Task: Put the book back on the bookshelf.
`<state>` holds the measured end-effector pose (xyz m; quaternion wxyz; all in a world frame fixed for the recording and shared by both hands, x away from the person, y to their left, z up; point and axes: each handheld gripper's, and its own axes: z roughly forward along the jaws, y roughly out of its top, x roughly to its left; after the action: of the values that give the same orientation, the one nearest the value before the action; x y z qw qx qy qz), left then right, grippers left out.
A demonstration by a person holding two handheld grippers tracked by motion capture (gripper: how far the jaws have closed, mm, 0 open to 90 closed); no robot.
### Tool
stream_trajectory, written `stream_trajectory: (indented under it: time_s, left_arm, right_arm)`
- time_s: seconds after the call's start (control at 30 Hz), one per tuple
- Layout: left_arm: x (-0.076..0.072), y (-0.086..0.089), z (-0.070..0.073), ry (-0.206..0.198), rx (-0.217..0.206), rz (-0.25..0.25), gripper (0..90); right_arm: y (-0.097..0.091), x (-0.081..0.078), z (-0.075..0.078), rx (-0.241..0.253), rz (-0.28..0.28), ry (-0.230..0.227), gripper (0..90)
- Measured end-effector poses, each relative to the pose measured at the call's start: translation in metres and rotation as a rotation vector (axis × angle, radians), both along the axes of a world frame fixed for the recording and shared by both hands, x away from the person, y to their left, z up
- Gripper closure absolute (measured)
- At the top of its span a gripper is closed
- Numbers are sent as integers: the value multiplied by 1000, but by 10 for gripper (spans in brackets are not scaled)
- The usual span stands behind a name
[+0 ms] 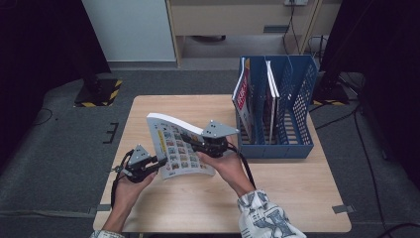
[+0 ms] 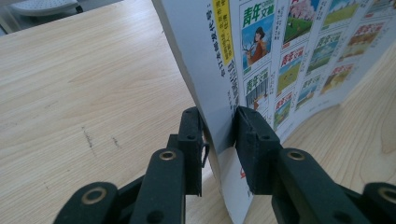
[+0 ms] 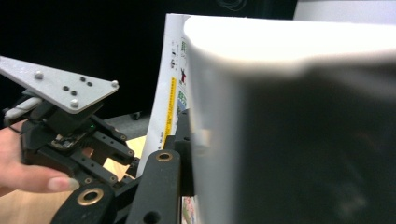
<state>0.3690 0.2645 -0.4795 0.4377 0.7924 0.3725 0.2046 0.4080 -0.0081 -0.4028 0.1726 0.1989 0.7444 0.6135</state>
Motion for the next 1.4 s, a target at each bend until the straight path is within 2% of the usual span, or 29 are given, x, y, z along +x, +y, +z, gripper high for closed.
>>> stream_trajectory:
  time_s: [0.1,0.17,0.27,0.37,0.47,0.57,0.8,1.1,1.4]
  left_arm:
    - [2,0,-4,-1,-25,24,632]
    - [3,0,-7,12,-40,30,508]
    - [4,3,-12,20,-22,52,400]
    - [7,7,-15,28,-10,88,287]
    - [9,7,-22,56,51,106,177]
    - [12,6,-30,98,82,114,109]
    - [15,8,-38,152,99,141,70]
    - [18,11,-44,170,124,178,64]
    - [18,10,-49,189,149,184,62]
  right_arm:
    - [0,-2,1,6,-10,2,738]
    - [-1,-3,2,9,-11,10,739]
    - [-2,-4,3,17,-19,19,739]
    - [-5,-6,6,22,-32,8,739]
    - [-7,-7,11,21,-49,-2,739]
    - [-12,-7,15,18,-68,-6,739]
    - [-26,-5,20,26,-99,-6,739]
    - [-35,-1,22,21,-128,-1,739]
    - [-41,0,26,31,-142,1,739]
